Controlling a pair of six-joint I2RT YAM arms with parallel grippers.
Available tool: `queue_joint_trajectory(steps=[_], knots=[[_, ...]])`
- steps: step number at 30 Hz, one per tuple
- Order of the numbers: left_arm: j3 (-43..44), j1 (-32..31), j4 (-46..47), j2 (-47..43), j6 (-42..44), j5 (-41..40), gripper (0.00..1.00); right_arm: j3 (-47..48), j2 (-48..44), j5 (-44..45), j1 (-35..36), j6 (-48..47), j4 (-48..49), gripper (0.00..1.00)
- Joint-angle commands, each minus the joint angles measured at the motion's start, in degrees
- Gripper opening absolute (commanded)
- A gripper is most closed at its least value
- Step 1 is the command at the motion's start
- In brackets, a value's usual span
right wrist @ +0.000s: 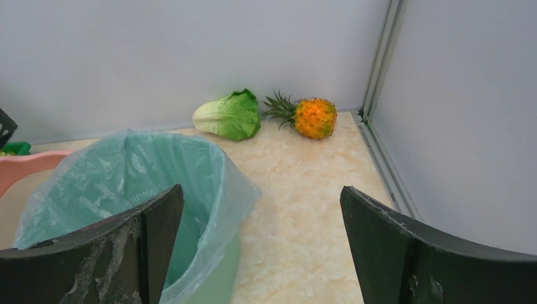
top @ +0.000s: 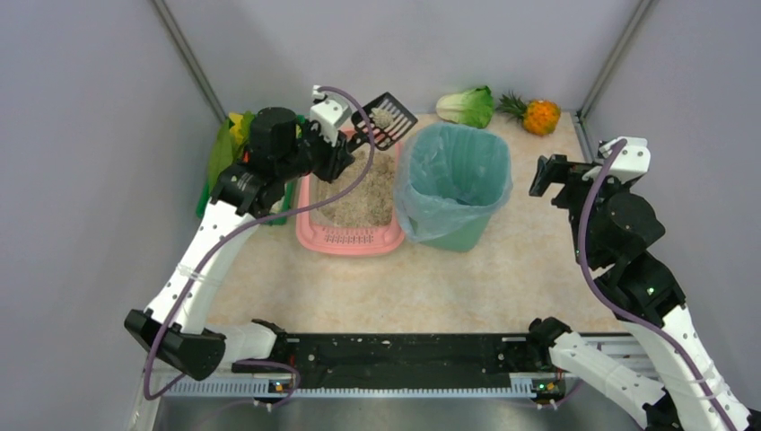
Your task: Clean the litter box
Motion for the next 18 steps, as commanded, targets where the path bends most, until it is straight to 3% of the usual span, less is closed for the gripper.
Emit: queue_joint_trajectory(steps=[1,18], knots=[[8.3,-3.9,-7.5,3.9,4.6,2.2,0.00,-0.6,-0.7,1.1,0.4,-0.5,0.8,0.94],[20.4,-17.4,-13.4,15.5,13.6,-11.7,0.00,-0.9,-2.7,2.0,0.4,-1.2,0.0,0.94]])
